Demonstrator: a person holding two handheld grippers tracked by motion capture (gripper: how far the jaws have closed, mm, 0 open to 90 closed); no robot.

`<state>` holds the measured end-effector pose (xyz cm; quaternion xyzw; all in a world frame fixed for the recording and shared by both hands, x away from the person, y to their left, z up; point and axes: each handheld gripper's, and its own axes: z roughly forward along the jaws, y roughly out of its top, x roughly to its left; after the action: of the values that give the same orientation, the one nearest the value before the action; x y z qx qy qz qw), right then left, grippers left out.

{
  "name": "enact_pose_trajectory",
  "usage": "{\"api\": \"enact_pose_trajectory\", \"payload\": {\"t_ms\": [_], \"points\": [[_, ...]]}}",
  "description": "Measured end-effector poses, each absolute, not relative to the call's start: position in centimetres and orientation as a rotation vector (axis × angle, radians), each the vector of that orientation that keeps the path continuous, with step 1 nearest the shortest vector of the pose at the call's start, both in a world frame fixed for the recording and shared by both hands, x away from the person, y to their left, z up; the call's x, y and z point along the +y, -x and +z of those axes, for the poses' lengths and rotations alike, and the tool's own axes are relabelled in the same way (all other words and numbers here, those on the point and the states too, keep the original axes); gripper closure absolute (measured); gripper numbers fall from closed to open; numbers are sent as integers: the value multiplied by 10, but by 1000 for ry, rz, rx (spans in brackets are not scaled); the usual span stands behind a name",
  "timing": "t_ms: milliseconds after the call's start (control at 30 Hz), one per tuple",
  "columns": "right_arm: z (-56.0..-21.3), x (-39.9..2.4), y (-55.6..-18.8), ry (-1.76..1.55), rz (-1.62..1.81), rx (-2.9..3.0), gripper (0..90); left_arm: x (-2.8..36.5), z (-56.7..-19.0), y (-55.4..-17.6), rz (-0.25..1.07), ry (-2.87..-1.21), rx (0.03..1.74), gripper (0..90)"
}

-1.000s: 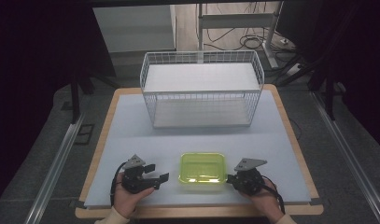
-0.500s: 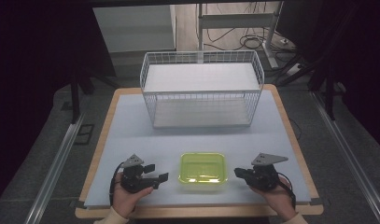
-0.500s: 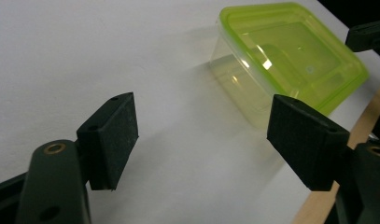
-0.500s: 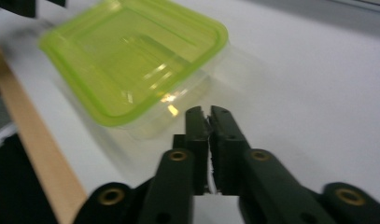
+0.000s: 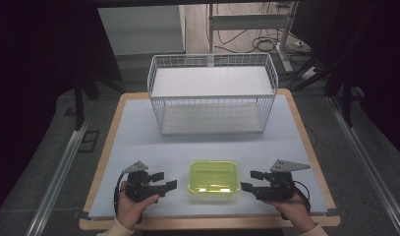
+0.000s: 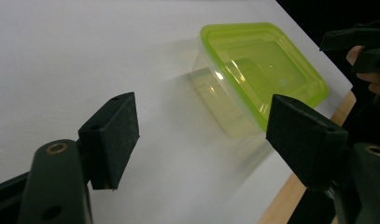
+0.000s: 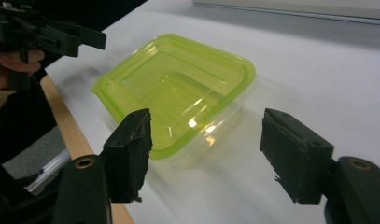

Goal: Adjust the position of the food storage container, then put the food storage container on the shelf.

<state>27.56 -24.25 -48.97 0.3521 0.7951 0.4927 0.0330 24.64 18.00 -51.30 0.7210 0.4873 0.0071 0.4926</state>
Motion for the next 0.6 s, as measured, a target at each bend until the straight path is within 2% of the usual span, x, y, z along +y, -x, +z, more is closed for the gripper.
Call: {"api": "enact_pose_trajectory", "payload": {"t_ms": [333, 600], "points": [[-489, -245, -281, -1205, 1577, 2455, 302, 175, -508, -250, -27, -1741, 1173, 251], [-488, -240, -282, -1300, 1603, 2457, 313, 167, -508, -256, -132, -1709, 1172, 273]]}}
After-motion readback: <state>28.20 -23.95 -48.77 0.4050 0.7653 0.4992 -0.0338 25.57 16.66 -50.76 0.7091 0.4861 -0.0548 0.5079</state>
